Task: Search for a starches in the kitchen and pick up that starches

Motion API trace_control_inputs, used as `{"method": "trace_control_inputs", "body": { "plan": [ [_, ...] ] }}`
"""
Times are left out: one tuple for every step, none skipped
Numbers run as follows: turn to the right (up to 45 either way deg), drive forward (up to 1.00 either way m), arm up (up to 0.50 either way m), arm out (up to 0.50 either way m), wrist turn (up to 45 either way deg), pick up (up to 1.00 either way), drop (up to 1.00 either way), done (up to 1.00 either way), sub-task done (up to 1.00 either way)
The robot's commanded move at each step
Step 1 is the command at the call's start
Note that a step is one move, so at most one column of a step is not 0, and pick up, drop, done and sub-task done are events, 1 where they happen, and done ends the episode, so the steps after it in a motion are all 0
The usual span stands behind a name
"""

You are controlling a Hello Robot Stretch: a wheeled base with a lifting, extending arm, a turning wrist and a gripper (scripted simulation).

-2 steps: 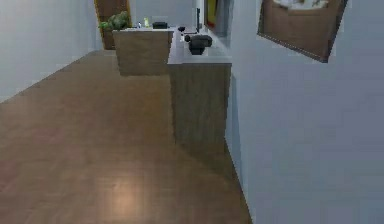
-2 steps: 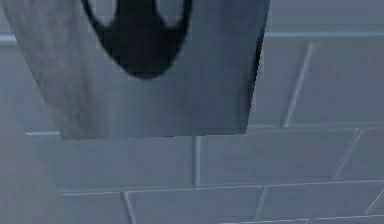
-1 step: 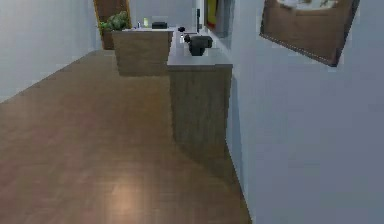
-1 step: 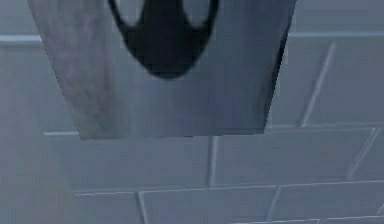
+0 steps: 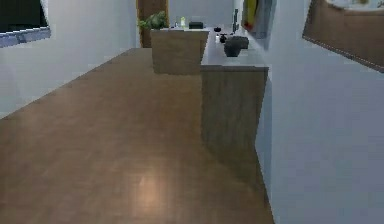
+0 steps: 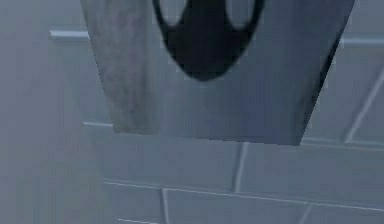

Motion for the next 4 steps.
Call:
{"method": "trace_control_inputs", "body": {
  "plan": [
    [0.0,1.00,0.00,0.00,0.0,0.00,0.00,0.00,0.00],
    [-3.0,0.00,0.00,0.00,0.0,0.00,0.00,0.00,0.00],
    [0.0,0.75,0.00,0.00,0.0,0.00,0.00,0.00,0.00],
    [-45.0,0.00,0.00,0.00,0.0,0.00,0.00,0.00,0.00]
  ]
}}
